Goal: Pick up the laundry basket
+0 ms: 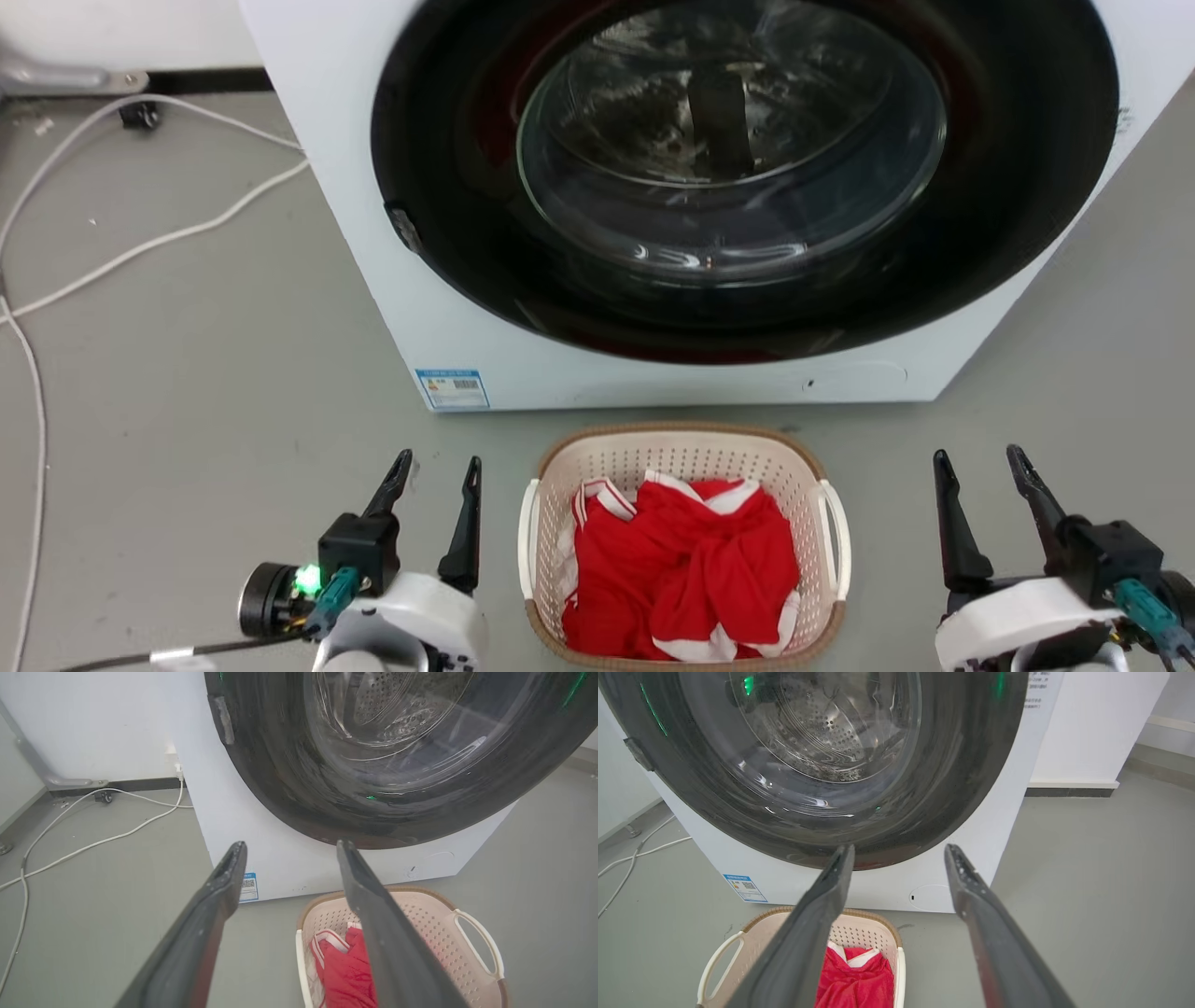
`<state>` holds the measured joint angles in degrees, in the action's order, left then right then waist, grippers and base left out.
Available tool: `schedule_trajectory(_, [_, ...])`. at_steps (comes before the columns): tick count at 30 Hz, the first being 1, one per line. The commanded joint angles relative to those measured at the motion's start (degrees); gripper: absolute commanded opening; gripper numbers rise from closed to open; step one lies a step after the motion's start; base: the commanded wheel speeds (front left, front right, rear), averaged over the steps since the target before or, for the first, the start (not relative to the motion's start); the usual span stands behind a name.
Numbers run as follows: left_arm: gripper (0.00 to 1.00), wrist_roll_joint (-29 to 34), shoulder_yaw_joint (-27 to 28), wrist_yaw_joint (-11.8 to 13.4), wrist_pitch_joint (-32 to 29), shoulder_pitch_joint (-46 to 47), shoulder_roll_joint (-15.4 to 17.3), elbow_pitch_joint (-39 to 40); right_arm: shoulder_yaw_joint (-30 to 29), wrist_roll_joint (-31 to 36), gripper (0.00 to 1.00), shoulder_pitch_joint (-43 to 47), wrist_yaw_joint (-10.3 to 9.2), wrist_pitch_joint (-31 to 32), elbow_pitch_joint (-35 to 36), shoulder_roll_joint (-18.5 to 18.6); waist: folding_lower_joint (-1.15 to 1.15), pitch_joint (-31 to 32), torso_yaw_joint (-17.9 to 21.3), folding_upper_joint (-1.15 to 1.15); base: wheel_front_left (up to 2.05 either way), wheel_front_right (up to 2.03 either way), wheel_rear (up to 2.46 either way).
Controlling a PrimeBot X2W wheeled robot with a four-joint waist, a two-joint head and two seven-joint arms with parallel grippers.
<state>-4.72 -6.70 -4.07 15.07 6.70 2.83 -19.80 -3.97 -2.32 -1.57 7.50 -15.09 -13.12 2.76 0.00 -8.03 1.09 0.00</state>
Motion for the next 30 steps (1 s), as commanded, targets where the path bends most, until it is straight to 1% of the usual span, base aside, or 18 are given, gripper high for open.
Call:
schedule_trajectory(1, [1.00, 0.0, -0.2, -0.4, 0.2, 1.5, 0.1, -0.9, -0.1, 0.6, 1.00, -1.5, -0.02, -0.1, -0.6, 0.2, 0.00, -2.4, 0.4, 0.00, 0.00, 0.00, 0.00])
schedule_trajectory(10, [1.00, 1.3, -1.2, -1.6, 0.2, 9.5, 0.2, -8.8, 0.3, 2.9, 1.00, -8.9, -0.02, -0.1, -5.1, 0.2, 0.00, -11.4, 1.2, 0.00, 0.00, 0.00, 0.00])
schedule_trajectory(15, [1.00, 2.0, -2.2, -2.4, 0.2, 14.7, 0.4, -14.2, 0.2, 4.4, 1.00, -12.9, -0.03, -0.1, -8.2, 0.2, 0.00, -15.4, 1.2, 0.00, 0.00, 0.00, 0.00])
schedule_trajectory(16, [1.00, 2.0, -2.2, -2.4, 0.2, 14.7, 0.4, -14.2, 0.2, 4.4, 1.00, -12.9, -0.03, -0.1, -8.2, 0.2, 0.00, -15.4, 1.2, 0.00, 0.00, 0.00, 0.00])
schedule_trajectory(23, [1.00, 2.2, -3.2, -2.9, 0.2, 21.1, 0.8, -21.4, 0.8, 6.8, 1.00, -18.1, -0.03, -0.1, -15.3, 0.2, 0.00, -20.4, 1.4, 0.00, 0.00, 0.00, 0.00])
schedule_trajectory(30, [1.00, 1.9, -4.1, -3.2, 0.2, 26.1, 1.0, -27.5, 1.0, 8.4, 1.00, -22.7, -0.03, -0.1, -20.6, 0.2, 0.00, -24.9, 1.7, 0.00, 0.00, 0.00, 0.00])
